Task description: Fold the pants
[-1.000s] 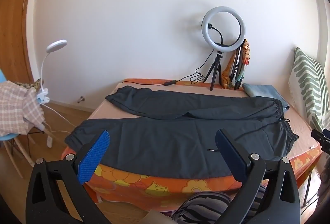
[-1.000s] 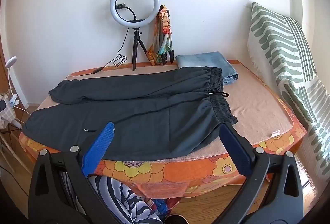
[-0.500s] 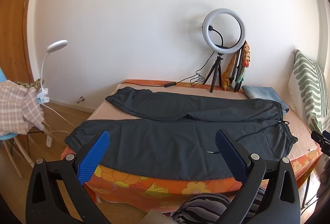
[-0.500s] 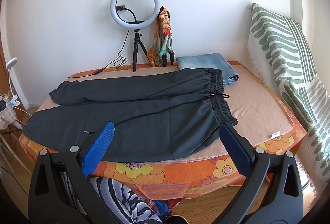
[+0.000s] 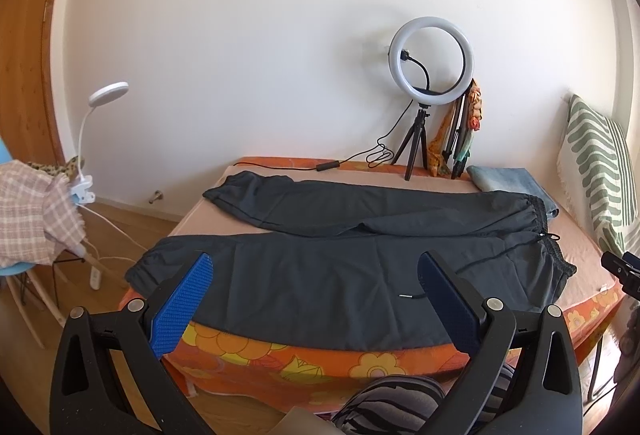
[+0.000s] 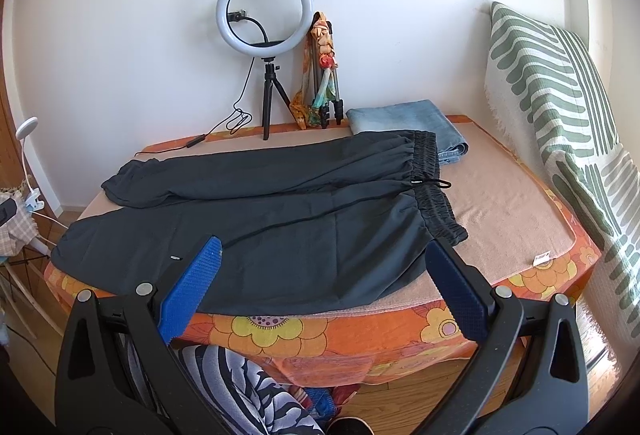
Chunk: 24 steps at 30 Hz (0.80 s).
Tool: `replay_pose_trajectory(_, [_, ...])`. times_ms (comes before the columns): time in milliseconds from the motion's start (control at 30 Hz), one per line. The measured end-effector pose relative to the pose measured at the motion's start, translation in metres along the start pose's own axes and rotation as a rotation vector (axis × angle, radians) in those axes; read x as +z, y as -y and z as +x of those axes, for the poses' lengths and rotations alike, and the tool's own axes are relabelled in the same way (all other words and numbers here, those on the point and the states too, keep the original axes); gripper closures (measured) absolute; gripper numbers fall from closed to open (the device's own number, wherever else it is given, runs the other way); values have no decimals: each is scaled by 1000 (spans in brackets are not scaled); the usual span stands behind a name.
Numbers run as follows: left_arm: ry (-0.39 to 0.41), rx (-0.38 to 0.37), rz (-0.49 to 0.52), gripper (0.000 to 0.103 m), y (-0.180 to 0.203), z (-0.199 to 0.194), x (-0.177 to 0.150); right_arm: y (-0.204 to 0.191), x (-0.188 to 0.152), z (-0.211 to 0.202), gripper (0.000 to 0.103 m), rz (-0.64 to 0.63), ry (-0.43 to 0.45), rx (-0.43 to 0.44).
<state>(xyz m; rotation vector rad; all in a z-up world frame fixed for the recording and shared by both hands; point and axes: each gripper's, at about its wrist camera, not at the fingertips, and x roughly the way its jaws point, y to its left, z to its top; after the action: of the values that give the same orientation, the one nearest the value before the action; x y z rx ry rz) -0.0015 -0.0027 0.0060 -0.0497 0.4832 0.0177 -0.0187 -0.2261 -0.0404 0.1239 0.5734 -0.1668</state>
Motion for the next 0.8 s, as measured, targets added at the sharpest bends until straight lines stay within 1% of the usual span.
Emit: replay_pose_trajectory(800, [6, 4, 3, 1, 1, -1, 1, -3, 1, -2, 0, 2, 3, 7])
